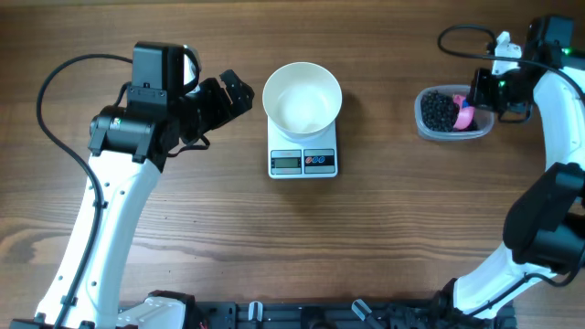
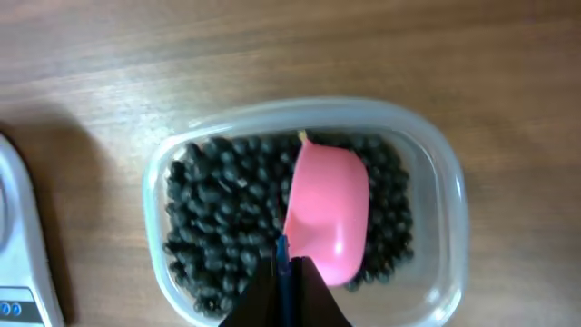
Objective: Scoop item into bowl and weigh 150g on scale
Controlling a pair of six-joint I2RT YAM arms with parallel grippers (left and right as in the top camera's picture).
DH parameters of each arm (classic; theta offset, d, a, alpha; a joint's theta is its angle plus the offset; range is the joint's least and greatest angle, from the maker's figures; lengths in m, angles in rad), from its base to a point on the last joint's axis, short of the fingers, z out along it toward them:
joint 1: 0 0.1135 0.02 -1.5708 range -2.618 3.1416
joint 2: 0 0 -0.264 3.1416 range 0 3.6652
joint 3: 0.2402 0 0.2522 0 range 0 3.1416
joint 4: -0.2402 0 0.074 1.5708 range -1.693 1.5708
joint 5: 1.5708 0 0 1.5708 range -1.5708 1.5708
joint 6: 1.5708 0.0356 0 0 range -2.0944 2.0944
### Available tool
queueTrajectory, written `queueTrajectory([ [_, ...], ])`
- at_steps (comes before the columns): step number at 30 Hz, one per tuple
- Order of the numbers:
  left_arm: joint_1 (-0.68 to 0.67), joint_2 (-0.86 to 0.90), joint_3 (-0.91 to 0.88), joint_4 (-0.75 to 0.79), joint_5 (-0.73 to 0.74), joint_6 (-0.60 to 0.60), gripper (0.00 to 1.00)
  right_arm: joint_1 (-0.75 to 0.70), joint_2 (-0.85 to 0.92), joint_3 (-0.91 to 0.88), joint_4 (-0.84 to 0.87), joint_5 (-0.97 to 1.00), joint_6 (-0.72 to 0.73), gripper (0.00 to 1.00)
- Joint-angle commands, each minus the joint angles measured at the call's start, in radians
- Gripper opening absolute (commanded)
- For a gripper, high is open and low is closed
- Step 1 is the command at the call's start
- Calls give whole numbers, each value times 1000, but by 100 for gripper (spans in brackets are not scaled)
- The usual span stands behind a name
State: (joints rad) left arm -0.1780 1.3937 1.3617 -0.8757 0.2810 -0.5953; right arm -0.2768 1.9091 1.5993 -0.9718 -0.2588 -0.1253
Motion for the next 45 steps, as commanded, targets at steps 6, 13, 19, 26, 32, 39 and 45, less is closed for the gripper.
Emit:
queueTrajectory([
  [6,-10,-6,13,-6,-13,20,100,7,18,-42,17,-168,-27,4],
  [13,-10,-6,12,-5,-13,20,100,7,18,-42,65,-177,-55,4],
  [19,-10,-6,12,-6,-13,20,100,6,18,-42,9,-128,-2,4],
  [26,-10,-6,12,-5,-13,20,100,-7,18,-44,90,-55,105,4],
  [32,-10,-6,12,-8,-13,20,100,-13,18,-44,-14,-130,45,4],
  [39,-10,-6,12,-12,-13,20,100,-17,18,-44,108,-135,108,4],
  [45,-10,-6,12,-27,-13,42,100,-19,18,-44,35,-158,46,4],
])
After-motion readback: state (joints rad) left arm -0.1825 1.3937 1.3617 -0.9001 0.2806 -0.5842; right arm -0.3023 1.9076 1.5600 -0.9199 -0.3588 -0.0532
